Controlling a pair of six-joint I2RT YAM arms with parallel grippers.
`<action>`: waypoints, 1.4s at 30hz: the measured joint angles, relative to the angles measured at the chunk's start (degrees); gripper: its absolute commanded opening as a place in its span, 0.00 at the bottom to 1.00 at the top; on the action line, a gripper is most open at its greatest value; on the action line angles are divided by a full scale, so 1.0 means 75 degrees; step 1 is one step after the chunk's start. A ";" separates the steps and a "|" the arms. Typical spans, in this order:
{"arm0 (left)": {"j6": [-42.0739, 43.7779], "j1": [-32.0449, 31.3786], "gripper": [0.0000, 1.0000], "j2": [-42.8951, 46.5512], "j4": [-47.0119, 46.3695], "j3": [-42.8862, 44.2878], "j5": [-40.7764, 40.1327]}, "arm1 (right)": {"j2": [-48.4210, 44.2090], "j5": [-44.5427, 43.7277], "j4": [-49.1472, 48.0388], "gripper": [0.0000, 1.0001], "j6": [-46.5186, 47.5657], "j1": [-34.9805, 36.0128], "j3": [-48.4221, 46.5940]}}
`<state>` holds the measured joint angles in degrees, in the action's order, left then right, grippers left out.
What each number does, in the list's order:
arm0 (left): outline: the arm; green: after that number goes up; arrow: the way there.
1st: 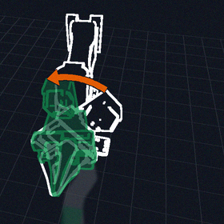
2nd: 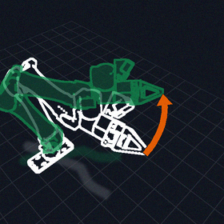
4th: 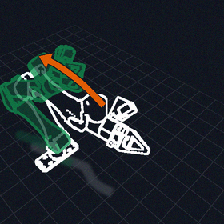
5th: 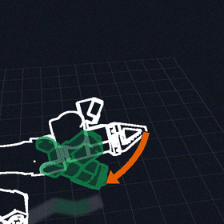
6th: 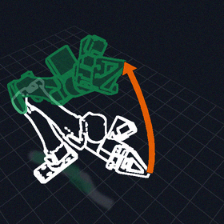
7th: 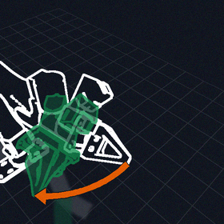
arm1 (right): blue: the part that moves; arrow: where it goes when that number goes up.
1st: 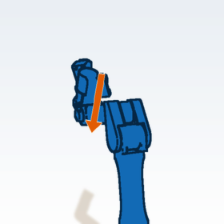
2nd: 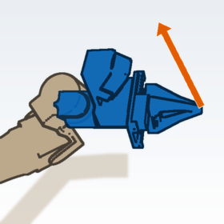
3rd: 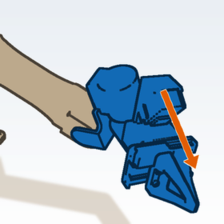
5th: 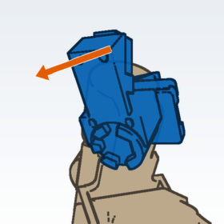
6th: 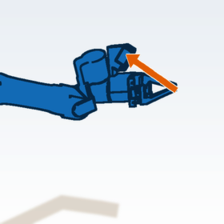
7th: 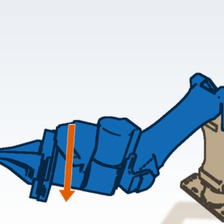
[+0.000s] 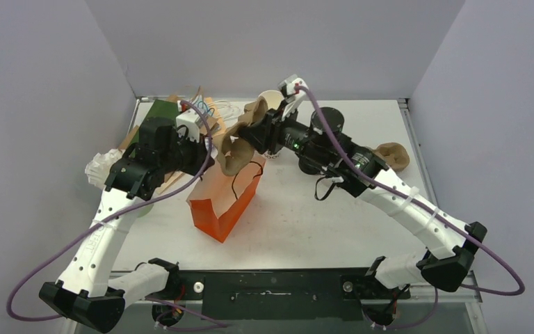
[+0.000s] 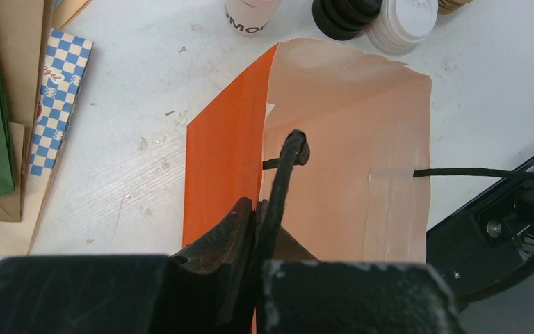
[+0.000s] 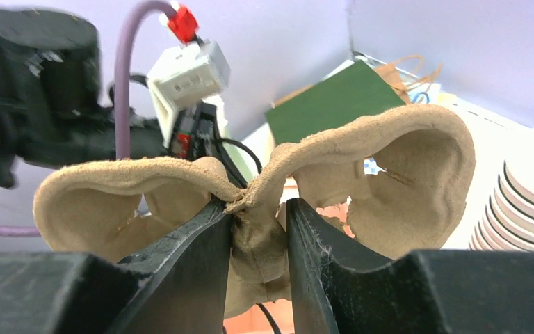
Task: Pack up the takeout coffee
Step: Place the cup tray in the takeout bag.
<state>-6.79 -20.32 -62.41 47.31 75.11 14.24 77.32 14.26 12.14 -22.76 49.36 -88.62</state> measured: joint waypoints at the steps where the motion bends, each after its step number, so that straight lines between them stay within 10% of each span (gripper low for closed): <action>1: -0.0023 0.0000 0.00 0.0000 -0.0003 0.0000 0.0006 | 0.0000 -0.0338 -0.0096 0.29 0.0198 0.0187 0.0163; 12: -0.0242 0.0000 0.00 -0.0003 -0.0166 -0.0041 0.0350 | -0.0466 -0.3162 -0.1958 0.29 0.2401 0.2212 0.2480; 42: -0.0323 -0.0029 0.00 -0.0140 -0.0224 -0.0041 0.0595 | -0.0621 -0.5581 -0.5208 0.24 0.5310 0.2343 0.3689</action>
<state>-9.21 -20.53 -63.46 45.63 74.81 18.70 72.66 -27.59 -26.92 17.06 66.94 -60.95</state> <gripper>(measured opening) 0.007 0.314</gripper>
